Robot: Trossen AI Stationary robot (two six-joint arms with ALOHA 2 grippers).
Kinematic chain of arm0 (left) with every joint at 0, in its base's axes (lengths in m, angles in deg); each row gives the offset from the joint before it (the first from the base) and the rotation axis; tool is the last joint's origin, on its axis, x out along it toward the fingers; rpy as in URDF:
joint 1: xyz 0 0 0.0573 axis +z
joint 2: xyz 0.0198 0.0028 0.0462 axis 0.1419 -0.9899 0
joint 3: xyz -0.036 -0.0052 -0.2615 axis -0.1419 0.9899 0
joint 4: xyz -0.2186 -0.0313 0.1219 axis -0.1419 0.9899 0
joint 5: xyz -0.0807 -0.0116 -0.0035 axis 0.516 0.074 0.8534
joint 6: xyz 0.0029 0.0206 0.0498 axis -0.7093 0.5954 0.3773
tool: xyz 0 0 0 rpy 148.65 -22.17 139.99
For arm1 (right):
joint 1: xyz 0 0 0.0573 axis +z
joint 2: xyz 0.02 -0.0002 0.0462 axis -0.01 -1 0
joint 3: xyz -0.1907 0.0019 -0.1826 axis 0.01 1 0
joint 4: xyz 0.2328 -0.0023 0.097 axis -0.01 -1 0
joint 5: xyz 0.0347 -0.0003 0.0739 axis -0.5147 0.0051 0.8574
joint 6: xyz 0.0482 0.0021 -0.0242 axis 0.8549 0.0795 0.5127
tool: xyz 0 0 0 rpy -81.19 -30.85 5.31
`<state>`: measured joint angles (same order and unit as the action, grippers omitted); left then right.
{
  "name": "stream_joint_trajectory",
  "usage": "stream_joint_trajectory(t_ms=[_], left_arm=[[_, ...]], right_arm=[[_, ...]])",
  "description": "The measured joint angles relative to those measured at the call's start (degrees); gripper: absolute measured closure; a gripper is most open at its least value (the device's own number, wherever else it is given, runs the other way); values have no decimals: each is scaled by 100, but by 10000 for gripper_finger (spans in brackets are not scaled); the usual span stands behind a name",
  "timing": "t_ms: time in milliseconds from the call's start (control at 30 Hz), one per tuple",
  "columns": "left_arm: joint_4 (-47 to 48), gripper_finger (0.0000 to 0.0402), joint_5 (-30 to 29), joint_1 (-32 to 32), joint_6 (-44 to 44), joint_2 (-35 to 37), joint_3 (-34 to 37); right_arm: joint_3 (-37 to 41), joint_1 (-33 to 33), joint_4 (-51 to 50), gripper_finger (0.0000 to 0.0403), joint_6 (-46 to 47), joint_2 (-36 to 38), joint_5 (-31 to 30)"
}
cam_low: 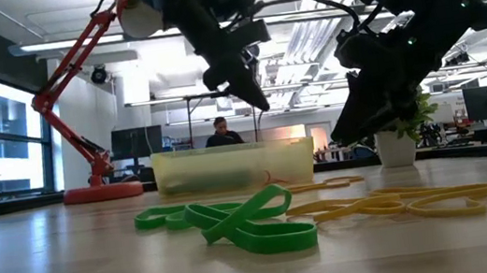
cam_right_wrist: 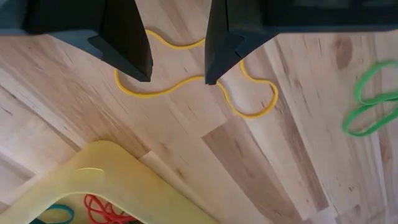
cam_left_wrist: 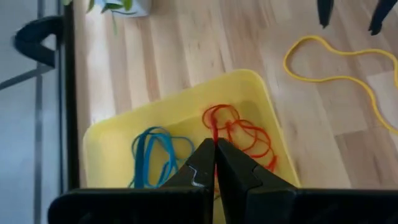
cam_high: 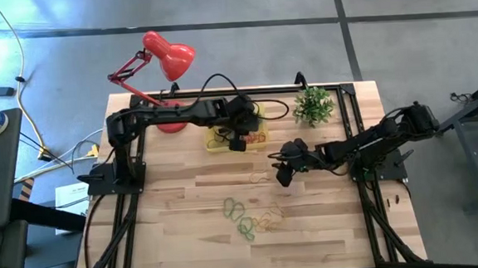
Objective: Pick and place rubber bands into bin
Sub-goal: Put the red rubber band into the yellow container, then put the yellow rubber band into the yellow container
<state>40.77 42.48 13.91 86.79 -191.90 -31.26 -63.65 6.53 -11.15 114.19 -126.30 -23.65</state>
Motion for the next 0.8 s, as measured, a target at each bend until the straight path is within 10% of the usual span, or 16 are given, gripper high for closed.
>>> stream_joint_trajectory(t_ms=[800], left_arm=[[1886, 208, 142, -324, 166, 736, 0]], right_arm=[[2, -567, -1320, 265, 656, 0, 231]])
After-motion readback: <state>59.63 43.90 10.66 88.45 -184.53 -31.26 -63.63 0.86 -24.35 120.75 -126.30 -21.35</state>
